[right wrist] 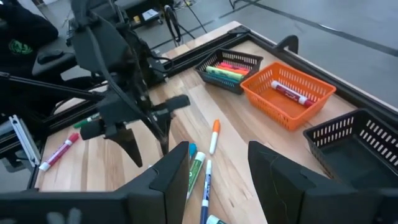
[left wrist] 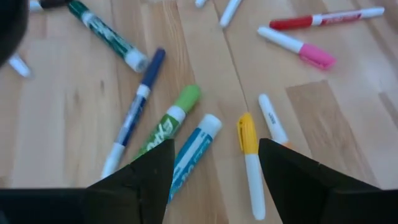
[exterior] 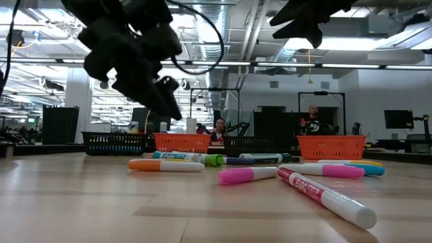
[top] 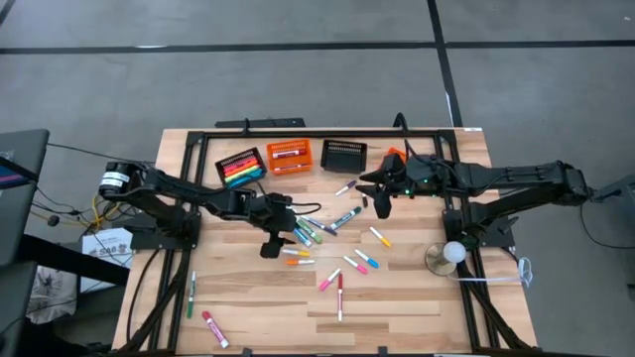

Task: Pick & Place Markers
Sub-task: Put the blue marker pen into the left orange bin

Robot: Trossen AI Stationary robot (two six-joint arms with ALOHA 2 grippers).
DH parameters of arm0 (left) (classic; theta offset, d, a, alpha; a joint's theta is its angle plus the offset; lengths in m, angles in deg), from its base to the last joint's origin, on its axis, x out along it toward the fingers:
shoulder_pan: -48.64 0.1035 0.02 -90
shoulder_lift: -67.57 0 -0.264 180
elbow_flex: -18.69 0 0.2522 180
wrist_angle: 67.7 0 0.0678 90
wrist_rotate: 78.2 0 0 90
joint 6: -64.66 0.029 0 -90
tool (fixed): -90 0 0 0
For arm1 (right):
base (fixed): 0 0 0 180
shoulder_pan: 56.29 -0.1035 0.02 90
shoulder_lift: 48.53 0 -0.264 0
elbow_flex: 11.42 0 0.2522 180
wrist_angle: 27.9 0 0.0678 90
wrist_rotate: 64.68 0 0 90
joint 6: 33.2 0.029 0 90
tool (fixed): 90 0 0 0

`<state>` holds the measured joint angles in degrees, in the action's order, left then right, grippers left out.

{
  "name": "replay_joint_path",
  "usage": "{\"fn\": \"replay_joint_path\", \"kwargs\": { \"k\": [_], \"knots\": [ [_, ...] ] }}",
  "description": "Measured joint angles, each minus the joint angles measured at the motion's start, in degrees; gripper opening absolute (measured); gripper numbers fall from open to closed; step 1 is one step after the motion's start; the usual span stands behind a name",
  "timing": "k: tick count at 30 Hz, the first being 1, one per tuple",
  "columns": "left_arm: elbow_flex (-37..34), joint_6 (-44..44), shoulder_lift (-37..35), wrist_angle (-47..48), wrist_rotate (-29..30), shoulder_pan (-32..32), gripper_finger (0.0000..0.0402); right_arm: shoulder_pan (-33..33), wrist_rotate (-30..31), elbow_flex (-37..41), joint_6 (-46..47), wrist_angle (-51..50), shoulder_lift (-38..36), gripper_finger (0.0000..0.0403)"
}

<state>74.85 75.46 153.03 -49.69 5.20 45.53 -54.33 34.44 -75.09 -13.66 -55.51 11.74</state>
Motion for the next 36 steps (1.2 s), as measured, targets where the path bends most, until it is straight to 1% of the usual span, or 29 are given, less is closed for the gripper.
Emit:
{"fn": "replay_joint_path", "kwargs": {
  "k": [3,7,14,18,29,36],
  "knots": [
    [0.0,-0.3,2.45,-0.07,-2.06,0.85,0.0222,0.0,0.0,0.0,0.0,0.01,0.02,0.0153],
    [0.0,-0.32,5.1,-0.04,-2.04,1.85,0.0217,0.0,0.0,0.0,0.0,0.03,0.02,0.0156],
    [1.55,0.16,7.71,-0.25,-2.1,3.57,0.022,0.11,0.28,0.0,-0.01,0.26,0.02,0.0156],
    [2.74,0.74,9.68,-0.03,-5.3,4.21,0.0218,0.11,0.31,0.0,-0.01,0.27,0.02,0.0153],
    [2.98,6.35,10.32,1.74,-5.51,4.4,0.0204,0.11,0.48,0.0,0.01,1.15,0.02,0.0157],
    [2.99,6.98,10.32,1.83,-5.51,6.14,0.0203,0.11,0.46,0.0,0.0,1.16,0.04,0.0154]
  ]
}}
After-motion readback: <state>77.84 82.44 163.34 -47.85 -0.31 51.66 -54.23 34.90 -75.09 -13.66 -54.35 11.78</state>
